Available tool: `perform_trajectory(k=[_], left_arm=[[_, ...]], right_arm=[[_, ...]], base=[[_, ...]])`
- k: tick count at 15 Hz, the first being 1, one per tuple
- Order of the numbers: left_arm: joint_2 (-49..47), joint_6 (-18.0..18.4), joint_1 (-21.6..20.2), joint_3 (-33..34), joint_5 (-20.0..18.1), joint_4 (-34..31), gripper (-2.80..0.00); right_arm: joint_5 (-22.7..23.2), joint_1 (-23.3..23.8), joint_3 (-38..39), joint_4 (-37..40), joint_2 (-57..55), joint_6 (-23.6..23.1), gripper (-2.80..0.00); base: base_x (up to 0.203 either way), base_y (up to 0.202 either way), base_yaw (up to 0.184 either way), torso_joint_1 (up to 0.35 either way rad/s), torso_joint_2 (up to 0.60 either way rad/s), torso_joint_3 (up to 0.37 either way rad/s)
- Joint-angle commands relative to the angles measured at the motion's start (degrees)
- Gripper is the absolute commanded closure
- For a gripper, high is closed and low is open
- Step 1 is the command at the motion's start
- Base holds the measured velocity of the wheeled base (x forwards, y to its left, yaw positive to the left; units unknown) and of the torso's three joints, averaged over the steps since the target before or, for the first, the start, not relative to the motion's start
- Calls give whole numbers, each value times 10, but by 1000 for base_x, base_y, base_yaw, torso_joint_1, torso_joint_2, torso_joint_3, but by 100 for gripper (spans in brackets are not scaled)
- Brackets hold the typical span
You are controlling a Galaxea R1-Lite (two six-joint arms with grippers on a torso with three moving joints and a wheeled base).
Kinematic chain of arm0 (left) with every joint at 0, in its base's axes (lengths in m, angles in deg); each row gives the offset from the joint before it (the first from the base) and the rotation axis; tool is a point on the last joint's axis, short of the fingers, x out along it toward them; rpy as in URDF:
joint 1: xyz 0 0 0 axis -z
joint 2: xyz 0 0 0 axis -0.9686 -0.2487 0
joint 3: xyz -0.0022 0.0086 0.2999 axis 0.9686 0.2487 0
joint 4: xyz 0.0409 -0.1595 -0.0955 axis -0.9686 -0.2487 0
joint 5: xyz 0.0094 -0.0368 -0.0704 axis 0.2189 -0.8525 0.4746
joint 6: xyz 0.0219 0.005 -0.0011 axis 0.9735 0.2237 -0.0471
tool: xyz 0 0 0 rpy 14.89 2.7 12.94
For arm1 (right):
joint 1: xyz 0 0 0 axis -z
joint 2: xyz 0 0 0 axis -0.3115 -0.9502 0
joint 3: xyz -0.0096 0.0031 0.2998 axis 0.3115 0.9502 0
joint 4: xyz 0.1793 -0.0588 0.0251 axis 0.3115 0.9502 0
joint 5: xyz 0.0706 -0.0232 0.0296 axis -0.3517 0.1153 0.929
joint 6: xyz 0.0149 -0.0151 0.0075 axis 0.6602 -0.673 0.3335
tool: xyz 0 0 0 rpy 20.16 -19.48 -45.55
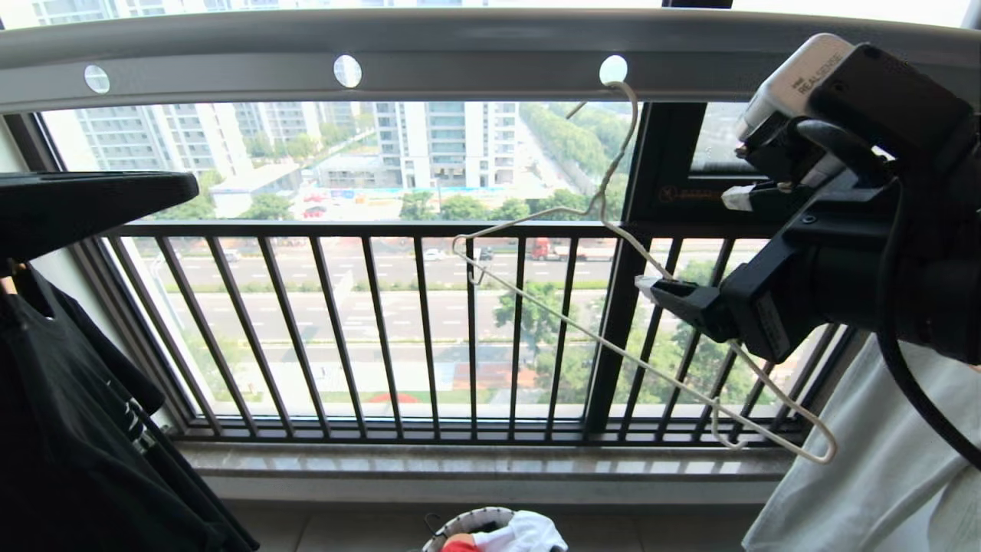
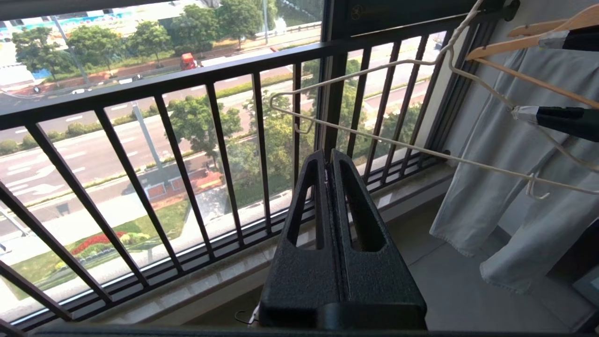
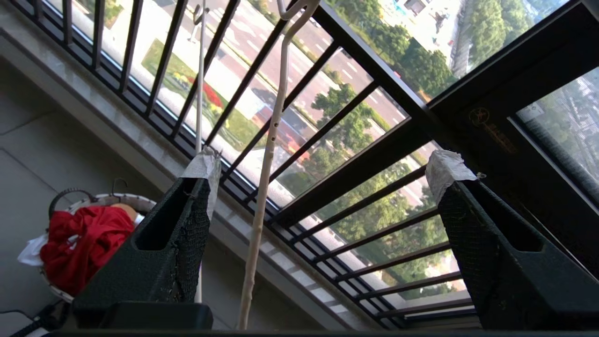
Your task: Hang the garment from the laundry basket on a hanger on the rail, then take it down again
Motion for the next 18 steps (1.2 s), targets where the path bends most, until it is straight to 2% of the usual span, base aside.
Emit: perform_trajectory(k=[1, 4, 7, 10, 12, 16, 18], left_arm=[[-14, 0, 1, 4, 0, 0, 0], [-26, 1, 2, 17, 0, 2, 0], [-20, 2, 2, 21, 2, 3, 0], [4, 1, 1, 58, 3, 1, 0], [21, 1, -21, 79, 5, -2, 0], [128, 6, -35, 104, 22, -74, 0], [178, 1, -90, 115, 63, -94, 0]], right_arm=[[-1, 1, 32, 0, 56, -1, 0], [0, 13, 74, 0, 103, -1, 0], [-1, 59, 119, 0, 147, -1, 0], [-1, 103, 148, 3, 225, -2, 0], [0, 130, 183, 2, 286, -3, 0], [1, 220, 211, 0, 383, -2, 0], [2, 292, 216, 0, 419, 2, 0]], base=[[0, 0, 0, 0, 0, 0], [0, 0, 0, 0, 0, 0], [0, 0, 0, 0, 0, 0], [0, 0, 0, 0, 0, 0], [0, 0, 0, 0, 0, 0], [0, 0, 0, 0, 0, 0], [0, 0, 0, 0, 0, 0]])
